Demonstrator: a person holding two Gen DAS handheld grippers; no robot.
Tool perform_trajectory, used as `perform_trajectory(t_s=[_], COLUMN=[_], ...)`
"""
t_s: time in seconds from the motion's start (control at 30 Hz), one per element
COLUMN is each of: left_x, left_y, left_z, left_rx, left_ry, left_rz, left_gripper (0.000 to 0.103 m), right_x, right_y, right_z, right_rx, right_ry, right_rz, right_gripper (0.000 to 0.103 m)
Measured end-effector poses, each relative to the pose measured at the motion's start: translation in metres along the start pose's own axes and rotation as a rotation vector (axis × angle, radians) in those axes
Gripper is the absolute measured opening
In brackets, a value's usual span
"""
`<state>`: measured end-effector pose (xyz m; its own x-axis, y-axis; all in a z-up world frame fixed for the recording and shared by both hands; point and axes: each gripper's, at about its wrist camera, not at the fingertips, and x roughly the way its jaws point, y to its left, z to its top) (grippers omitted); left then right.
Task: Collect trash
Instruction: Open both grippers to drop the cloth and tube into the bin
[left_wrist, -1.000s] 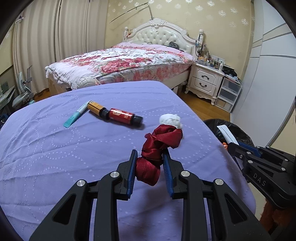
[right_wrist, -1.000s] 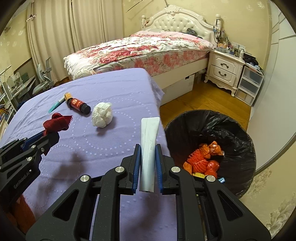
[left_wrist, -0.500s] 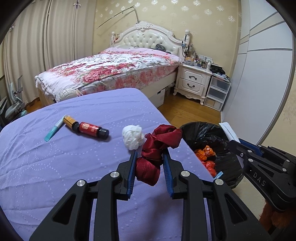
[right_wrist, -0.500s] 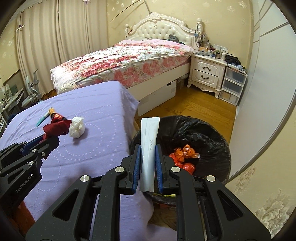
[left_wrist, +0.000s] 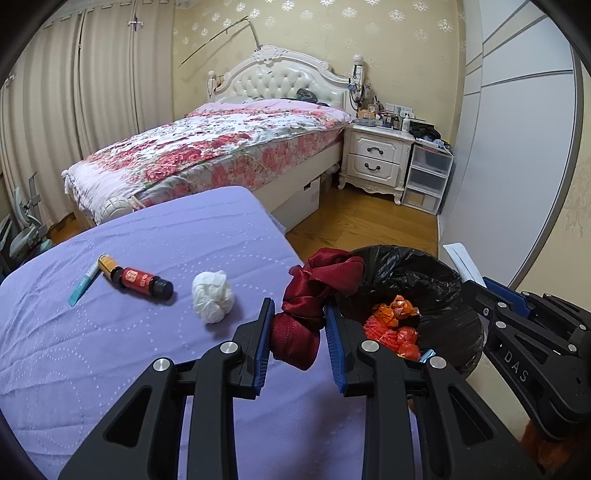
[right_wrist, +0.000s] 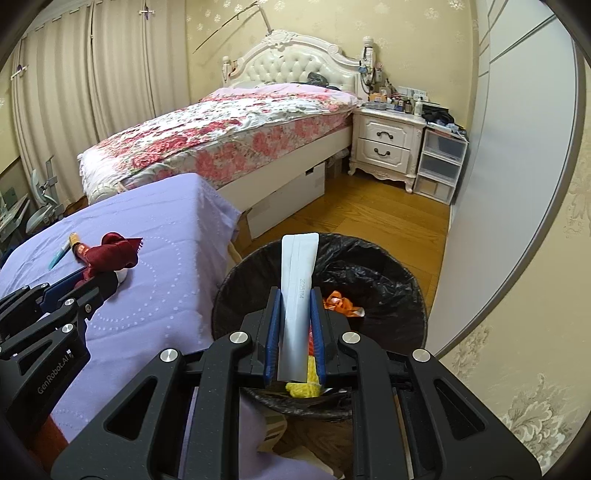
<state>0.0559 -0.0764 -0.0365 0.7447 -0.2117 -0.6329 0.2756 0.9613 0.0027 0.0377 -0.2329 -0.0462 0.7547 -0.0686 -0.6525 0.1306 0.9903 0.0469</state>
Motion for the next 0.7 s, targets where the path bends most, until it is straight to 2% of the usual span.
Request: perform_trajectory(t_s=[0.37,0.7], left_x=[0.020,0.047], left_y=[-0.029,-0.050], left_z=[0.008,0.013], left_rx=[0.051,0.079], left_ry=[0.011,0.039], left_rz=[-0.003,-0.002], left_gripper=[0.028,0.028], right_x=[0.012,0.039], right_y=[-0.026,-0.042], right_z=[0.005,0.003], right_rx=[0.048,0.094], right_ry=[-0.020,0.022], right_rz=[-0.061,-0.076], right_gripper=[0.016,0.016])
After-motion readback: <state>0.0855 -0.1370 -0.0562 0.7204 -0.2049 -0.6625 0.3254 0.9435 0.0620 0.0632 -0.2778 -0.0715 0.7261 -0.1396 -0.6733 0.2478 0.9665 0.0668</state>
